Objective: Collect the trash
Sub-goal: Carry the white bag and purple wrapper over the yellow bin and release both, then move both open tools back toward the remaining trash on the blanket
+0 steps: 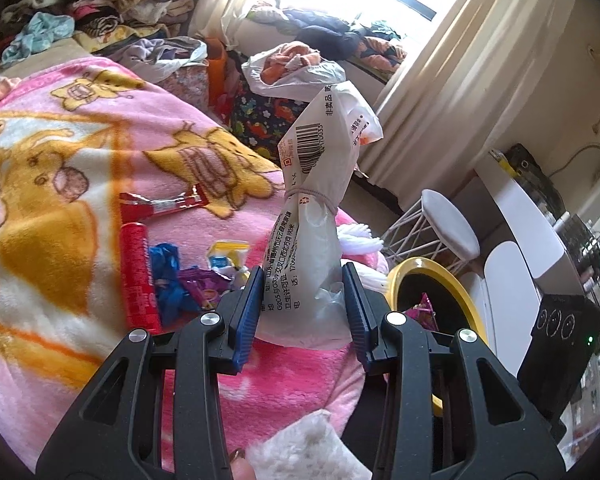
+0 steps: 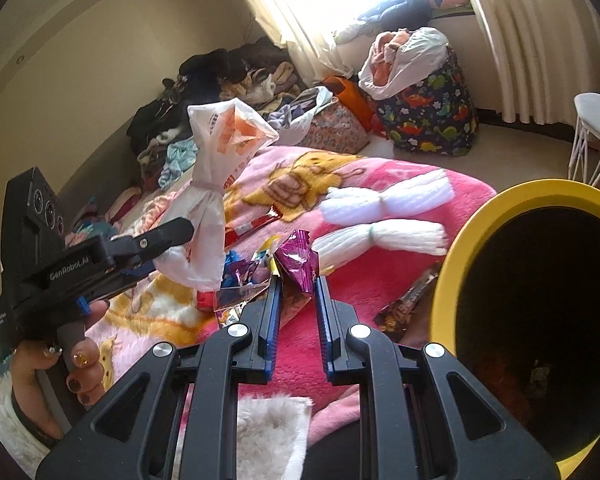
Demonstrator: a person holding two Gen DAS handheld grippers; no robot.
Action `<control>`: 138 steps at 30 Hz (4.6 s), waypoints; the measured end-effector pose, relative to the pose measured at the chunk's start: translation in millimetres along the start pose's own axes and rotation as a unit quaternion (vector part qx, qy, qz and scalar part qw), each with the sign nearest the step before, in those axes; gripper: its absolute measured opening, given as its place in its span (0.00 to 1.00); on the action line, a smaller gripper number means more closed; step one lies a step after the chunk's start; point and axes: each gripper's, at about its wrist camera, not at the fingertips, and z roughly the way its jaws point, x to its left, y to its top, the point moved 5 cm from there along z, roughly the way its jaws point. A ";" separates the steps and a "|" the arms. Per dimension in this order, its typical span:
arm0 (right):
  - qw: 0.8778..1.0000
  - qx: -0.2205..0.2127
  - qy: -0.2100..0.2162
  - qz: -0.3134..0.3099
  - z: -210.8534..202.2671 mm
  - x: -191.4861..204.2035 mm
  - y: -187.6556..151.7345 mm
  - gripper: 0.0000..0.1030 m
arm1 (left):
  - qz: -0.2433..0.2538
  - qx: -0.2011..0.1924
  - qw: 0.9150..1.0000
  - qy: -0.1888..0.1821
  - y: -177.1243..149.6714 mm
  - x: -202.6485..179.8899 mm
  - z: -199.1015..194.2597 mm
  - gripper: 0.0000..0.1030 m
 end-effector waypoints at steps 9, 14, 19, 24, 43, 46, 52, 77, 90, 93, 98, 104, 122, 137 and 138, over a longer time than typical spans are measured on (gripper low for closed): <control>1.000 -0.019 -0.015 0.016 -15.6 -17.7 6.3 0.16 | 0.014 0.004 1.000 -0.007 -3.3 -16.9 3.3 0.31; 0.999 -0.029 -0.022 0.026 -23.0 -27.3 6.9 0.16 | 0.023 0.008 1.000 -0.012 -6.7 -27.1 5.9 0.31; 0.998 -0.036 -0.029 0.035 -28.3 -36.6 7.5 0.16 | 0.027 0.011 0.999 -0.018 -8.5 -32.9 8.8 0.31; 0.997 -0.046 -0.040 0.042 -35.7 -43.5 7.0 0.16 | 0.033 0.015 0.999 -0.023 -10.7 -38.7 12.4 0.31; 0.989 -0.086 -0.097 0.071 -65.8 -82.4 7.9 0.16 | 0.067 0.032 0.996 -0.050 -21.2 -78.3 27.2 0.31; 0.988 -0.092 -0.104 0.074 -70.6 -86.7 6.5 0.16 | 0.073 0.033 0.995 -0.054 -22.4 -86.6 30.2 0.31; 0.984 -0.101 -0.118 0.089 -78.9 -103.1 4.8 0.16 | 0.086 0.038 0.994 -0.060 -26.0 -101.6 36.5 0.31; 0.965 -0.118 -0.182 0.146 -102.1 -161.4 -8.1 0.16 | 0.133 0.103 0.982 -0.082 -73.6 -148.4 77.7 0.31; 0.957 -0.096 -0.219 0.165 -101.7 -185.2 -19.4 0.16 | 0.161 0.129 0.976 -0.065 -91.9 -158.1 105.0 0.32; 0.957 -0.093 -0.222 0.164 -101.5 -187.8 -20.1 0.16 | 0.168 0.132 0.975 -0.061 -92.9 -160.4 110.7 0.32; 0.958 -0.089 -0.218 0.163 -99.8 -188.0 -20.8 0.19 | 0.169 0.130 0.975 -0.059 -91.9 -162.3 116.0 0.35; 0.958 -0.095 -0.215 0.161 -99.0 -183.0 -21.5 0.42 | 0.157 0.109 0.980 -0.057 -81.9 -157.1 113.0 0.65; 0.969 -0.096 -0.194 0.114 -84.3 -143.3 -10.2 0.53 | 0.107 0.012 0.994 -0.004 -43.9 -99.5 68.9 0.89; 0.985 -0.077 -0.152 0.012 -56.5 -83.0 -1.5 0.53 | 0.080 -0.025 0.996 0.023 -24.2 -61.7 44.6 0.89; 0.986 -0.073 -0.148 0.003 -53.1 -77.5 -0.8 0.53 | 0.078 -0.026 0.996 0.025 -23.1 -58.3 43.6 0.89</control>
